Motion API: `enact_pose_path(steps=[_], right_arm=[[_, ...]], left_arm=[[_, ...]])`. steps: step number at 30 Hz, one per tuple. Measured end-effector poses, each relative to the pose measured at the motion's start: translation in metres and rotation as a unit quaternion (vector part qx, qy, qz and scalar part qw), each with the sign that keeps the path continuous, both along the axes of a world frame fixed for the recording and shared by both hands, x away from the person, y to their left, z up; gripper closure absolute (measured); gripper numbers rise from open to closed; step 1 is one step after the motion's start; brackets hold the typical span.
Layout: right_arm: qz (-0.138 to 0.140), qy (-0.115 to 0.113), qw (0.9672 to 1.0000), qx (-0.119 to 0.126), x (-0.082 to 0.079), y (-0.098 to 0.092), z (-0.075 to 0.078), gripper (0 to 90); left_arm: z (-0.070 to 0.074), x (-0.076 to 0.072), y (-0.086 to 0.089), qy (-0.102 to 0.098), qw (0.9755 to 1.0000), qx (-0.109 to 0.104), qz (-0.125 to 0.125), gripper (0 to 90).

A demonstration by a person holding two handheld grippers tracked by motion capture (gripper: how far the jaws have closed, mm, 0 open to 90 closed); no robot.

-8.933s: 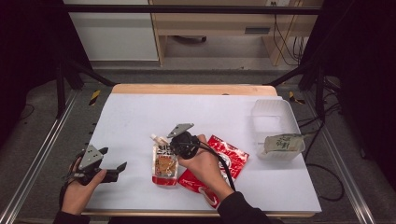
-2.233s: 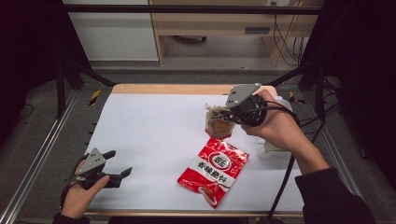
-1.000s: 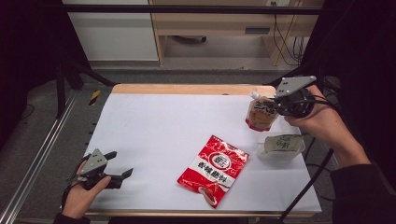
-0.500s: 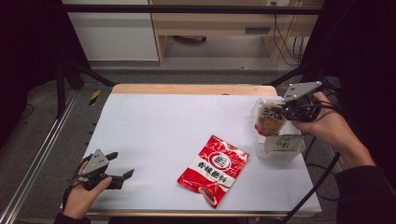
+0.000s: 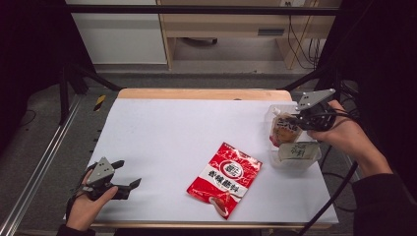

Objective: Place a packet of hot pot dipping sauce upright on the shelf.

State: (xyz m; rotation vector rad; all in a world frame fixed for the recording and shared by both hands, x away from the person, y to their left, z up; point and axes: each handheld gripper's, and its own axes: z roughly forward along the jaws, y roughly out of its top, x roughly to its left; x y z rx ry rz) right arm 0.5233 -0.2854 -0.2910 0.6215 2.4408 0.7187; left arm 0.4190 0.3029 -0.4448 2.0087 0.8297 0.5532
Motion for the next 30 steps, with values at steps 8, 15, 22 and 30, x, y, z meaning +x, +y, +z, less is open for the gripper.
enact_pose_path(steps=[8,15,22,30], right_arm=[[-0.003,0.009,1.0,0.003,-0.001,-0.005,-0.007,86.9],[-0.008,0.018,0.9998,0.001,-0.001,-0.008,-0.014,86.7],[-0.01,0.033,0.9994,0.002,0.001,-0.004,-0.025,86.5],[-0.021,0.061,0.9979,-0.009,0.005,-0.002,-0.037,85.8]], left_arm=[[0.0,0.0,-0.001,-0.001,1.0,0.002,-0.001,10.1],[0.0,0.0,-0.001,-0.001,1.0,0.002,-0.002,10.1],[0.0,0.0,-0.001,-0.001,1.0,0.001,-0.003,10.2],[0.001,-0.001,-0.001,-0.001,1.0,0.0,-0.004,10.2]])
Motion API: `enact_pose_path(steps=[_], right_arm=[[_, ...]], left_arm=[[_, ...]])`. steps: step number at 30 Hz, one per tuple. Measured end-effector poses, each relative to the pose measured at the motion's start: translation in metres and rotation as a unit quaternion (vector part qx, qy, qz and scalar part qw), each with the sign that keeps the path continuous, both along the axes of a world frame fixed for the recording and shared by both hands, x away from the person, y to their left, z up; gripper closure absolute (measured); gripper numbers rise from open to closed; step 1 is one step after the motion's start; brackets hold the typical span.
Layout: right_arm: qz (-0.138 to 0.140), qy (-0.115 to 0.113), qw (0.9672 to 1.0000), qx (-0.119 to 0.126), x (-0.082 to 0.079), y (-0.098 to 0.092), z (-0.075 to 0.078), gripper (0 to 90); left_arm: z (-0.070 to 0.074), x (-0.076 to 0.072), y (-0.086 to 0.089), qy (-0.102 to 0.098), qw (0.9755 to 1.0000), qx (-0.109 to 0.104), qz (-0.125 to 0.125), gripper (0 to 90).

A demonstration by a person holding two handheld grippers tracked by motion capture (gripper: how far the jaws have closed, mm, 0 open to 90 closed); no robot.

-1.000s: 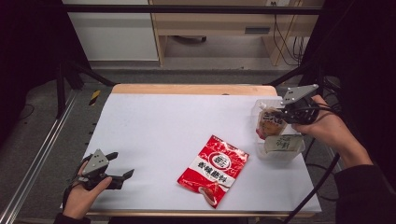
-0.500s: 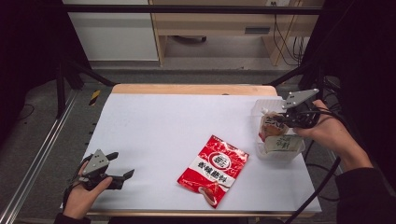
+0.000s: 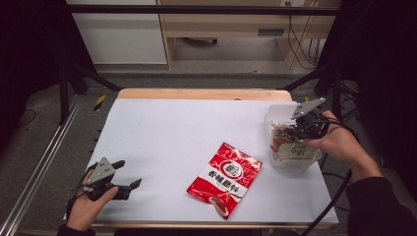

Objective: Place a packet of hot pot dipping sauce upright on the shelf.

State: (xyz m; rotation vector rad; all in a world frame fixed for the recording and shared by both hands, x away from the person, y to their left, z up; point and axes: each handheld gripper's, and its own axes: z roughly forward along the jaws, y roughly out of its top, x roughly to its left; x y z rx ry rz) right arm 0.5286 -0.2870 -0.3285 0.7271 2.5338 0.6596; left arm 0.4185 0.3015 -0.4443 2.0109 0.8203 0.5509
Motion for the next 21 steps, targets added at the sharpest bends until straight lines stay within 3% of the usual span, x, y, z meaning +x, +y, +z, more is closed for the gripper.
enact_pose_path(steps=[9,13,14,15,16,17,20,21], right_arm=[[-0.011,0.021,0.9997,-0.004,0.001,0.001,-0.009,83.1],[-0.029,0.025,0.9992,0.007,-0.001,0.001,-0.005,68.4],[-0.03,0.016,0.9993,0.013,-0.005,0.002,0.001,60.5],[-0.03,0.016,0.9993,0.013,-0.005,0.002,0.001,60.5],[-0.034,0.004,0.9991,0.027,-0.009,0.006,0.01,49.9],[-0.034,0.004,0.9991,0.027,-0.009,0.006,0.01,49.9],[-0.026,-0.042,0.9973,0.055,-0.022,0.019,0.031,36.9],[-0.026,-0.042,0.9973,0.055,-0.022,0.019,0.031,36.9]], left_arm=[[0.0,0.0,0.0,0.0,1.0,0.0,0.0,10.2],[0.0,0.0,0.0,0.0,1.0,0.001,0.0,10.2],[0.0,0.0,0.0,0.0,1.0,0.0,0.0,10.2],[0.0,0.0,0.0,0.0,1.0,0.0,0.0,10.2],[0.0,0.0,0.0,0.001,1.0,0.001,-0.001,10.2],[0.0,0.0,0.0,0.001,1.0,0.001,-0.001,10.2],[0.0,0.0,-0.001,0.001,1.0,0.003,-0.003,10.2],[0.0,0.0,-0.001,0.001,1.0,0.003,-0.003,10.2]])
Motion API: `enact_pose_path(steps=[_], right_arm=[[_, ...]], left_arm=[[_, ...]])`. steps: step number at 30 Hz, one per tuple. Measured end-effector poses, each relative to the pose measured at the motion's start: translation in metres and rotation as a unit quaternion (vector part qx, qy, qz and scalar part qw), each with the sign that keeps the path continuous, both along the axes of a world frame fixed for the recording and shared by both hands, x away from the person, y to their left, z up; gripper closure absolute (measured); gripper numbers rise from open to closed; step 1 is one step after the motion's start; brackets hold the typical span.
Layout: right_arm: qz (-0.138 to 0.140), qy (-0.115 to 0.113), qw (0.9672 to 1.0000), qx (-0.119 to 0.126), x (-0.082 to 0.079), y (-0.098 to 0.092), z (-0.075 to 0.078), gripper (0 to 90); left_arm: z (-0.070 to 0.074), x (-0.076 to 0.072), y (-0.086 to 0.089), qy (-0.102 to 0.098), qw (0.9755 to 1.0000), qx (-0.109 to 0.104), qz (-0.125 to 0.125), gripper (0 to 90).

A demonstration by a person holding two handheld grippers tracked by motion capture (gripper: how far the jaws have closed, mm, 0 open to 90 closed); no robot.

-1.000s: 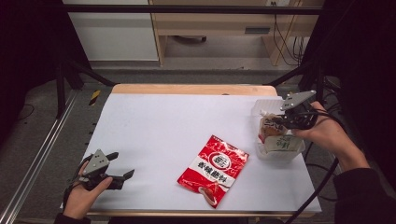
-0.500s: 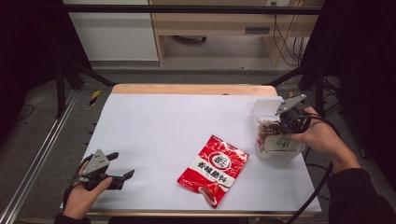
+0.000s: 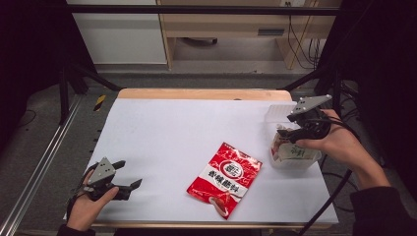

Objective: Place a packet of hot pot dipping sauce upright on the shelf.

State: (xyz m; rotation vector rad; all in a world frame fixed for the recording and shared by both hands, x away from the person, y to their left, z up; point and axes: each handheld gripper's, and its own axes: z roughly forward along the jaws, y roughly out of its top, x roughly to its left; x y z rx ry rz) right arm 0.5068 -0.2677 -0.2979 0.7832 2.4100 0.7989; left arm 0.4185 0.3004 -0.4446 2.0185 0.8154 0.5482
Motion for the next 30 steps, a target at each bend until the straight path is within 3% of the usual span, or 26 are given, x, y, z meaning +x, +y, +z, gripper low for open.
enact_pose_path(steps=[3,7,13,22,30], right_arm=[[-0.024,-0.021,0.9994,0.014,-0.01,0.018,0.012,28.8],[-0.03,-0.032,0.9987,0.025,-0.021,0.037,0.013,24.7],[-0.023,-0.033,0.9987,0.031,-0.032,0.06,0.009,20.4],[-0.03,-0.028,0.9985,0.037,-0.035,0.075,0.001,18.0],[-0.026,-0.012,0.9984,0.048,-0.041,0.09,-0.021,15.0]], left_arm=[[0.0,0.0,0.0,0.0,1.0,0.002,0.0,10.2],[0.0,0.0,0.0,0.0,1.0,0.003,0.0,10.2],[0.0,0.0,-0.001,-0.001,1.0,0.006,-0.002,10.2],[0.0,0.0,-0.001,-0.001,1.0,0.007,-0.003,10.2],[-0.001,0.0,-0.001,0.001,0.9999,0.01,-0.004,10.2]])
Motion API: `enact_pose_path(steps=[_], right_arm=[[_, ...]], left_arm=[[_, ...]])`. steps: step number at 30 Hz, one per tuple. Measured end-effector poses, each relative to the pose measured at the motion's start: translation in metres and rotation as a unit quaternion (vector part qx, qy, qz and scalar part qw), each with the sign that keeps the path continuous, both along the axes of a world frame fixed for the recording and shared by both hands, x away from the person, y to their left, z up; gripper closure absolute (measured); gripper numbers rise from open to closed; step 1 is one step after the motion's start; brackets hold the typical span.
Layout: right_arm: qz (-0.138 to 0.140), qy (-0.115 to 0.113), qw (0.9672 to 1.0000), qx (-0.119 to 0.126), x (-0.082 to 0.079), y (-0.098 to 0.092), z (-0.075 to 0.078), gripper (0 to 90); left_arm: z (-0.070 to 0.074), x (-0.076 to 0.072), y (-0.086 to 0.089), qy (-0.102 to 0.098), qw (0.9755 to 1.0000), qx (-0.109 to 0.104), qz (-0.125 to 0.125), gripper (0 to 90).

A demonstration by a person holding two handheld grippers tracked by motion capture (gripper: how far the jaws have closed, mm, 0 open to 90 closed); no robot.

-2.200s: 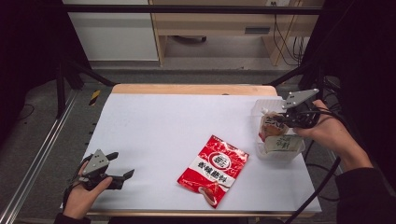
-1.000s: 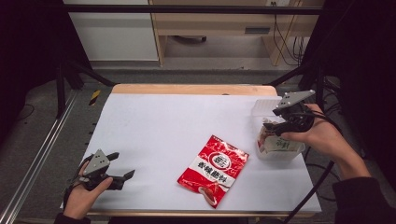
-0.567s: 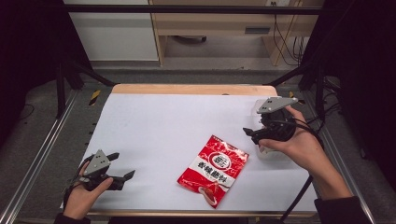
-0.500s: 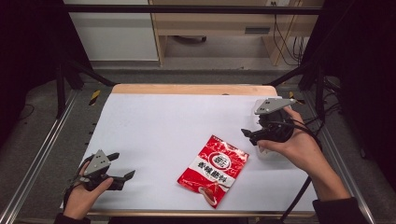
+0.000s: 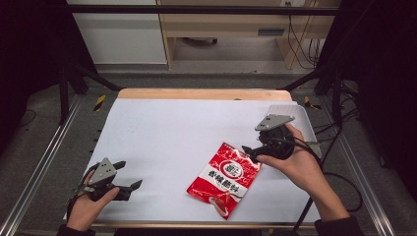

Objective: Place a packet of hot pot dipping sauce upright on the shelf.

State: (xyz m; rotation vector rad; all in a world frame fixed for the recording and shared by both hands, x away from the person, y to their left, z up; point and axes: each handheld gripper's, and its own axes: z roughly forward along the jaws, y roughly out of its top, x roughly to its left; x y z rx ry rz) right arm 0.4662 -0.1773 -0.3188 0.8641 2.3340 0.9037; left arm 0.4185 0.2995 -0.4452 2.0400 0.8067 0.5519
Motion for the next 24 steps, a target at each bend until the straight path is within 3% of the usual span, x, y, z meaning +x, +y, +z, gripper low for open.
enact_pose_path(steps=[9,24], right_arm=[[-0.018,0.017,0.9996,0.014,0.0,0.005,-0.027,16.9],[-0.048,0.026,0.9982,0.024,-0.005,0.007,-0.071,23.6]], left_arm=[[0.0,0.0,0.0,0.001,1.0,0.0,-0.001,10.2],[-0.001,0.0,-0.001,0.002,1.0,0.004,-0.002,10.2]])
